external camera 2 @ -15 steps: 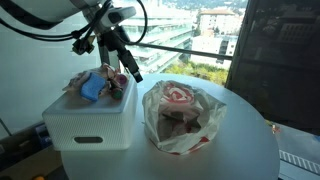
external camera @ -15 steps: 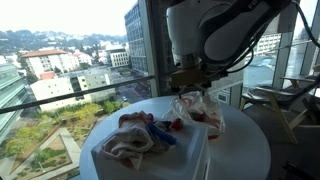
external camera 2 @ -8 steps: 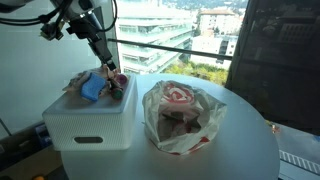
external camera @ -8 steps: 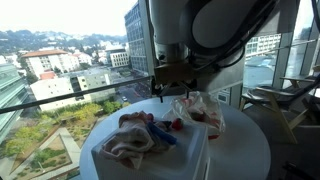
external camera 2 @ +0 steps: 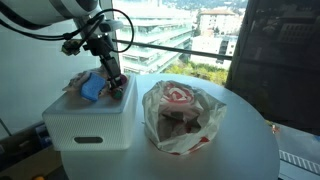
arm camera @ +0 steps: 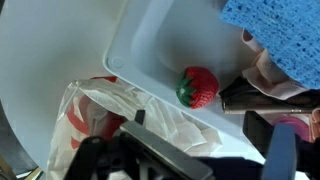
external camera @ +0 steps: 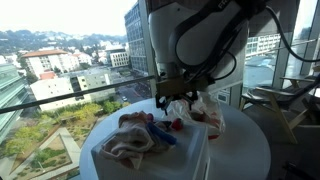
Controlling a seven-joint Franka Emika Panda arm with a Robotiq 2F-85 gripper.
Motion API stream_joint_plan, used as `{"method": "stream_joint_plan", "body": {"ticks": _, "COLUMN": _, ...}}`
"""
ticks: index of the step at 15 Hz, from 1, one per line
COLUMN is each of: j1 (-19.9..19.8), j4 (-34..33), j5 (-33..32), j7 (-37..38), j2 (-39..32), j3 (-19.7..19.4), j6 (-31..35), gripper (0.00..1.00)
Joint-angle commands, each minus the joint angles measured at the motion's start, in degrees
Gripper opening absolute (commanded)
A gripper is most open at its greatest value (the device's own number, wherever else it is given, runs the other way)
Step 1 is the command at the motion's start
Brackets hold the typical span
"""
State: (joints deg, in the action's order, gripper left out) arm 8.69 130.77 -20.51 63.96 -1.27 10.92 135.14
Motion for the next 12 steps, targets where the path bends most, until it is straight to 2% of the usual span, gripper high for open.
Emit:
{"method": "stream_joint_plan", "body": {"ticks": 1, "j1": 0.5, "j4": -1.8, "j5": 4.2, "j7": -4.5, "j2": -2.0, "j3": -0.7, "j6": -0.2, "gripper": 1.0}}
{"method": "stream_joint_plan", "body": {"ticks": 12, "j1": 0.5, "j4": -1.5, "j5": 6.3, "j7": -8.1, "j2": -5.9, "j3": -3.0, "j6": 0.4, "gripper": 1.0}}
